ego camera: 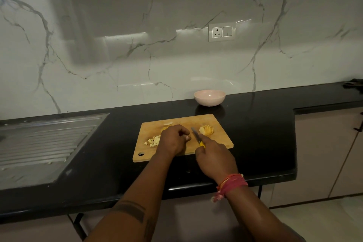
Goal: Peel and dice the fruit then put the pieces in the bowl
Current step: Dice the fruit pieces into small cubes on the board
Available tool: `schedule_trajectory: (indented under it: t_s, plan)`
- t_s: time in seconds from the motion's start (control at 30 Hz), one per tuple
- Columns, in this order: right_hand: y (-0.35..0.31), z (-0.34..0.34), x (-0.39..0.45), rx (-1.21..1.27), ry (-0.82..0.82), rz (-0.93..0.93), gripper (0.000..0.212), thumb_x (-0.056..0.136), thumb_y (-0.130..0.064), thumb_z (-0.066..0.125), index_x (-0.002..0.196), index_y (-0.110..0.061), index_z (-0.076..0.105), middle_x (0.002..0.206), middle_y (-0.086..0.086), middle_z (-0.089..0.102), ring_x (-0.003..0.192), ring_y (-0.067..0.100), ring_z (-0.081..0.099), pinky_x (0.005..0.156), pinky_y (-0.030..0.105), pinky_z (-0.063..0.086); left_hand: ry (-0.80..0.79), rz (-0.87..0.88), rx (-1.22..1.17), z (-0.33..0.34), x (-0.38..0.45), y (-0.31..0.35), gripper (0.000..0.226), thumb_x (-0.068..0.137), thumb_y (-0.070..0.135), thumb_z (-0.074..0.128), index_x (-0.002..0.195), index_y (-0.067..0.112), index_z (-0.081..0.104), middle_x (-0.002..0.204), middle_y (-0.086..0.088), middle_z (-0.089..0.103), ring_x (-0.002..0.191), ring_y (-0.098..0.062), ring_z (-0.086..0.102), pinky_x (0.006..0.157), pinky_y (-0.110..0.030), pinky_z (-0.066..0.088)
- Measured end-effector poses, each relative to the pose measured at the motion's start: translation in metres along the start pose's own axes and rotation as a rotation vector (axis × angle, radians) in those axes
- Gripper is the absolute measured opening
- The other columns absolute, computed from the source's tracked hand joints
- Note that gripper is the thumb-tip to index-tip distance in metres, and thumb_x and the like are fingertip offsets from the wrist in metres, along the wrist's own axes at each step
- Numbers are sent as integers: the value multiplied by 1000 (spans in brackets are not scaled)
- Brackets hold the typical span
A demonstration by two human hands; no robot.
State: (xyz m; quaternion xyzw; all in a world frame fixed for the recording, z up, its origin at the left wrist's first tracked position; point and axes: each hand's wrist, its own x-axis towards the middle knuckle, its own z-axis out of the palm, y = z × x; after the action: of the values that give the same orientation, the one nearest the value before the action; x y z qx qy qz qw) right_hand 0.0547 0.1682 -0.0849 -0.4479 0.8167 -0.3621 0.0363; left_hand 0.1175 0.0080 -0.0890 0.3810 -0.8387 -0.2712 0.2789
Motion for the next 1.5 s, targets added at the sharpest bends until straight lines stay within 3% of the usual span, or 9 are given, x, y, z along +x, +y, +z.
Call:
schedule_trajectory:
  t_s: [0.43,0.57,0.93,1.1,1.33,1.5]
  plan:
    - [-2,14,-4,-148,58,-6,61,98,-35,40,156,-44,23,68,-7,55,59,9,52,53,27,40,73,109,87,7,-12,-3,26,93,17,72,119,23,73,119,3,67,106,-13,64,91,-24,49]
    - [-2,18,-5,-165,54,-33,64,97,-35,41,156,-45,19,70,-6,55,63,12,54,57,29,41,81,97,84,6,-12,-2,22,93,19,72,115,23,75,116,3,67,105,-14,64,89,-23,47]
    - [-12,22,12,-180,6,-24,56,97,-35,41,153,-36,35,77,-4,55,70,16,54,59,30,40,94,13,-26,5,-10,-3,14,90,16,75,102,22,78,102,6,75,87,-5,62,80,-20,47]
    - [-11,23,8,-256,-12,-39,56,98,-34,41,153,-31,34,79,-1,56,70,19,54,59,31,38,100,-1,-43,8,-9,0,11,91,18,74,99,23,78,100,8,75,88,-6,65,86,-24,53]
    - [0,16,-19,-309,-12,-76,56,98,-34,43,153,-30,33,84,-3,60,70,15,56,60,30,45,108,-28,-22,9,-9,-1,15,92,21,74,106,24,77,106,8,74,94,-8,65,87,-23,50]
    - [2,12,-25,-249,12,-65,56,97,-32,42,152,-32,35,81,-5,58,69,15,56,59,30,46,115,-48,-58,8,-12,1,13,90,20,76,99,28,71,95,8,71,89,-9,64,83,-27,54]
